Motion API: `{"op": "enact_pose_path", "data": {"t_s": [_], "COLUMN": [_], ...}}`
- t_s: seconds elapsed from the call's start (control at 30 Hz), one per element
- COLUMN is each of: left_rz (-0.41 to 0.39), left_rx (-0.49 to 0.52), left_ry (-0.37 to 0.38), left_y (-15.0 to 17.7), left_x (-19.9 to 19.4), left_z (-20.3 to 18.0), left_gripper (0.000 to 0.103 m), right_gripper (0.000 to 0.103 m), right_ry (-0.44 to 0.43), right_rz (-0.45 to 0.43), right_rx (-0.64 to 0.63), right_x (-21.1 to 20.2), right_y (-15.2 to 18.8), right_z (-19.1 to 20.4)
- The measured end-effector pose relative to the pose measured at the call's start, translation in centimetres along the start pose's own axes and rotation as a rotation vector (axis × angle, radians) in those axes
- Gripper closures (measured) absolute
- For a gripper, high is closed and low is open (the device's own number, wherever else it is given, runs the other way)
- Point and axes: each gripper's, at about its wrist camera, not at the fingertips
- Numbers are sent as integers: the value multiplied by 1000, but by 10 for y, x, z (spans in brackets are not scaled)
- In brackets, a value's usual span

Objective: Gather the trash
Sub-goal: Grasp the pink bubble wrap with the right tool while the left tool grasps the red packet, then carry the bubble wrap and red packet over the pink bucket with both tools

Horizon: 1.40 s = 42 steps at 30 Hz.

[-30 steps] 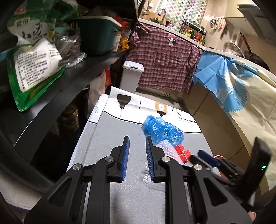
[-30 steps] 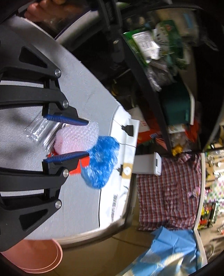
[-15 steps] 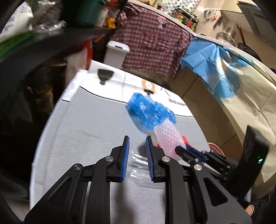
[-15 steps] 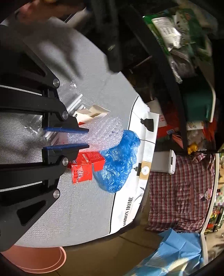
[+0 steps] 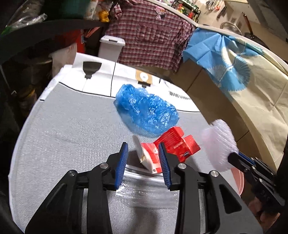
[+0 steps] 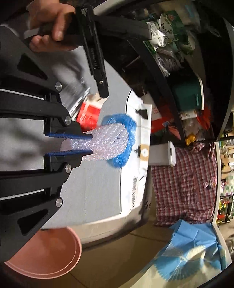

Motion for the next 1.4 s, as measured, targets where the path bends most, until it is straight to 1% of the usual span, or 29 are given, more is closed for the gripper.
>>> {"op": "enact_pose_path", "data": {"t_s": [0.03, 0.07, 0.1, 0.17, 0.27, 0.47, 0.67, 0.83, 1.1, 1.23, 1.4], "left_rz": [9, 30, 40, 33, 20, -28, -63, -90, -128, -142, -151], "left_rx": [-2, 5, 13, 12, 18, 25, 63, 72, 87, 102, 109], "left_ry": [-1, -14, -34, -42, -52, -73, -93, -95, -87, -86, -78], "left_y": [0, 0, 0, 0, -2, -9, -11, -13, -13, -10, -8], "left_x": [2, 6, 7, 4, -3, -26, -47, -63, -88, -101, -119], "left_z": [0, -1, -2, -3, -5, -13, -26, -34, -52, -65, -81], "left_gripper": [86, 95, 96, 99, 101, 102, 102, 102, 102, 102, 102], "right_gripper": [91, 91, 91, 91, 91, 91, 91, 91, 91, 91, 91], "right_ry": [6, 14, 15, 18, 19, 30, 38, 43, 52, 47, 50], "right_rz": [5, 9, 10, 9, -2, -29, -46, -73, -101, -130, -166], "right_rx": [4, 12, 18, 29, 32, 22, 26, 17, 55, 45, 53], "right_x": [0, -1, -2, -6, -14, -36, -57, -78, -106, -122, -144], "right_y": [2, 3, 4, 3, 1, 1, 5, 6, 12, 9, 0], "right_z": [-4, -9, -12, -17, -20, -25, -30, -32, -50, -48, -55]}}
Point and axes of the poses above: each gripper's, at about its wrist camera, not at the fingertips, and x roughly the way its jaws point, z to its left, y to its underside, and after that the axes turned 11 degrees about x, right-handed
